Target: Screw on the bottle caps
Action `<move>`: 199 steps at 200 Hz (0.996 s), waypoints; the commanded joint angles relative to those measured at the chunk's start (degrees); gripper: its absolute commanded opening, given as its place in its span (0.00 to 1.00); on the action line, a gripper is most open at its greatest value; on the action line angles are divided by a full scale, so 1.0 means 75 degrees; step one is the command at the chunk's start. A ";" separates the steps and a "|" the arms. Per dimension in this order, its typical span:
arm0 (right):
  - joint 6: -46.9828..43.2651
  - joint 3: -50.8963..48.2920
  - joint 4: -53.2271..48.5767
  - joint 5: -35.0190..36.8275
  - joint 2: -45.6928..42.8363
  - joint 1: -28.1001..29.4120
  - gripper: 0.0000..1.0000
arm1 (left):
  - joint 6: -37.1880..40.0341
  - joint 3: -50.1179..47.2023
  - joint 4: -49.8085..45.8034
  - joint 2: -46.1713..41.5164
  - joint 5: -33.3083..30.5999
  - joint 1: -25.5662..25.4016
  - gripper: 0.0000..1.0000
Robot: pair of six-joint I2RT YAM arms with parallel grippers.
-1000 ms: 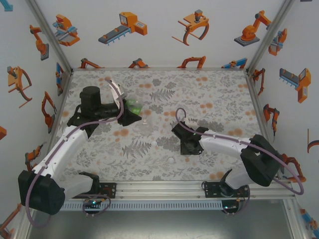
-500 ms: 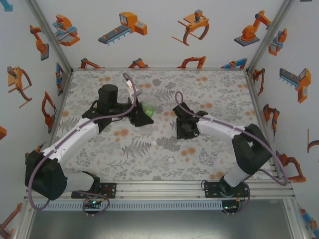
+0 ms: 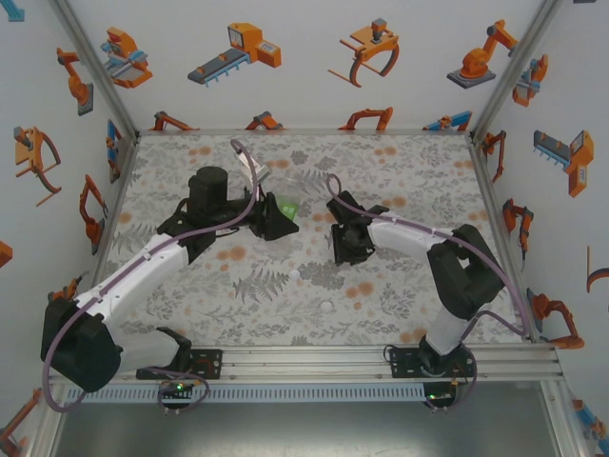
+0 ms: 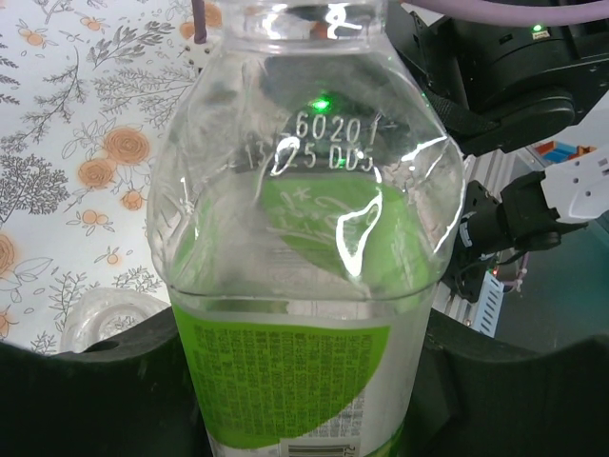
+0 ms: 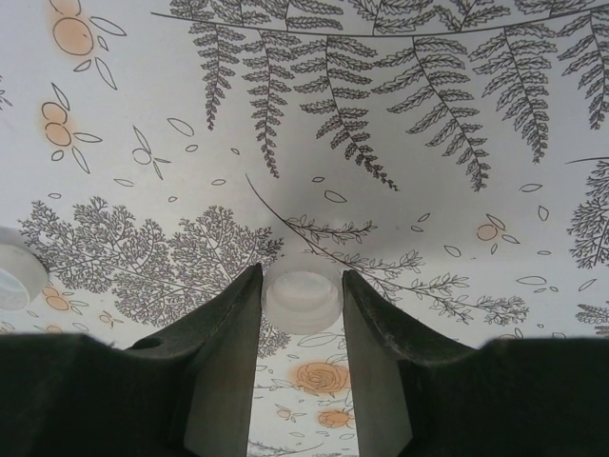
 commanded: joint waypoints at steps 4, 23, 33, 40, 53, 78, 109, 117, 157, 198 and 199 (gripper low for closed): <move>0.0010 -0.0178 -0.0213 -0.0067 -0.0328 -0.0021 0.47 | 0.0068 -0.0075 0.0417 -0.0230 0.0574 -0.0090 0.00; 0.0111 -0.0252 -0.0250 -0.0085 -0.0552 -0.0018 0.49 | 0.0341 0.0052 0.0122 -0.0223 0.0559 -0.0194 0.00; 0.0149 -0.0294 -0.0256 -0.0091 -0.0677 -0.0019 0.50 | 0.0382 0.0082 0.0052 -0.0239 0.0460 -0.0232 0.00; 0.0178 -0.0304 -0.0272 -0.0091 -0.0750 -0.0017 0.50 | 0.0384 0.0066 0.0071 -0.0258 0.0415 -0.0244 0.00; 0.0226 -0.0290 -0.0297 -0.0119 -0.0892 -0.0023 0.49 | 0.0382 0.0014 0.0150 -0.0345 0.0379 -0.0246 0.00; 0.0289 -0.0266 -0.0251 -0.0236 -0.1088 -0.0016 0.49 | 0.0460 -0.0212 0.0336 -0.0691 -0.0159 -0.0250 0.00; 0.0309 -0.0185 -0.0169 -0.0389 -0.0908 -0.0027 0.48 | 0.0437 -0.0695 0.0906 -0.1137 -0.0587 -0.0244 0.00; 0.0319 -0.0172 -0.0168 -0.0404 -0.0814 -0.0023 0.48 | 0.0443 -0.0744 0.0946 -0.1200 -0.0593 -0.0244 0.00; 0.0343 -0.0246 -0.0016 -0.0448 -0.0616 -0.0017 0.48 | 0.0453 -0.0734 0.0767 -0.1289 -0.0599 -0.0242 0.00; 0.0330 -0.0284 0.0069 -0.0444 -0.0511 -0.0017 0.47 | 0.0409 -0.0747 0.0787 -0.1236 -0.0595 -0.0244 0.00; 0.0325 -0.0285 0.0074 -0.0443 -0.0510 -0.0017 0.47 | 0.0403 -0.0747 0.0788 -0.1234 -0.0589 -0.0244 0.00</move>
